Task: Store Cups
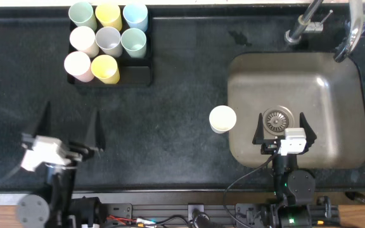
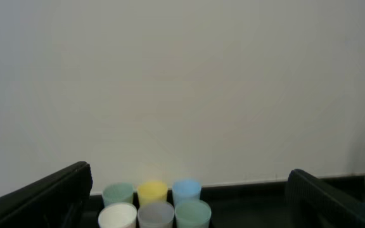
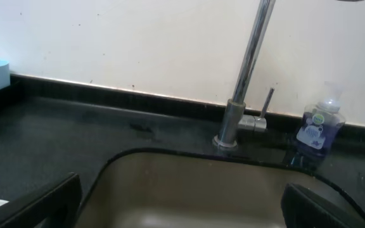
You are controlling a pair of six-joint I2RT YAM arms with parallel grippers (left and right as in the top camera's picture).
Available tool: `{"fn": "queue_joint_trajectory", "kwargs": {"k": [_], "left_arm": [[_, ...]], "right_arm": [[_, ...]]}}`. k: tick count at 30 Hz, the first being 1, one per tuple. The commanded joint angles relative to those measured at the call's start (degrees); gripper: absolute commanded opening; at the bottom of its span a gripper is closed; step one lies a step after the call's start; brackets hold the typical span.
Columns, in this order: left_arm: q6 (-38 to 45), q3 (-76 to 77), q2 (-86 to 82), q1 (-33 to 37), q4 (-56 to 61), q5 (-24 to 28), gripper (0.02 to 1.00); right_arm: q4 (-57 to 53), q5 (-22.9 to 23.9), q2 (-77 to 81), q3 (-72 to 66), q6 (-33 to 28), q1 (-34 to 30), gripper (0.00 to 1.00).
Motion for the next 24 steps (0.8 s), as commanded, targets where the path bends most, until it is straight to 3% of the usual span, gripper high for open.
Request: {"fn": "queue_joint_trajectory", "kwargs": {"k": [1,5,10,14,24], "left_arm": [[2.4,-7.7,-6.3,0.4,0.1,2.8,1.0],[2.1,-13.5,-6.3,-0.7,3.3,3.5,0.998],[1.7,-19.2,-6.3,-3.3,7.4,-0.5,1.0],[1.7,-19.0,-6.3,-5.2,4.4,-4.4,1.0],[1.9,-19.0,-6.3,-5.2,-5.6,-4.4,1.0]], "right_arm": [[0.3,0.2,-0.6,-0.7,-0.2,-0.4,0.996],[0.3,0.2,-0.6,-0.7,-0.2,-0.4,0.998],[0.3,0.2,-0.6,-0.7,-0.2,-0.4,0.996],[0.3,0.2,-0.6,-0.7,-0.2,-0.4,0.998],[0.3,0.2,-0.6,-0.7,-0.2,-0.4,0.993]]}}
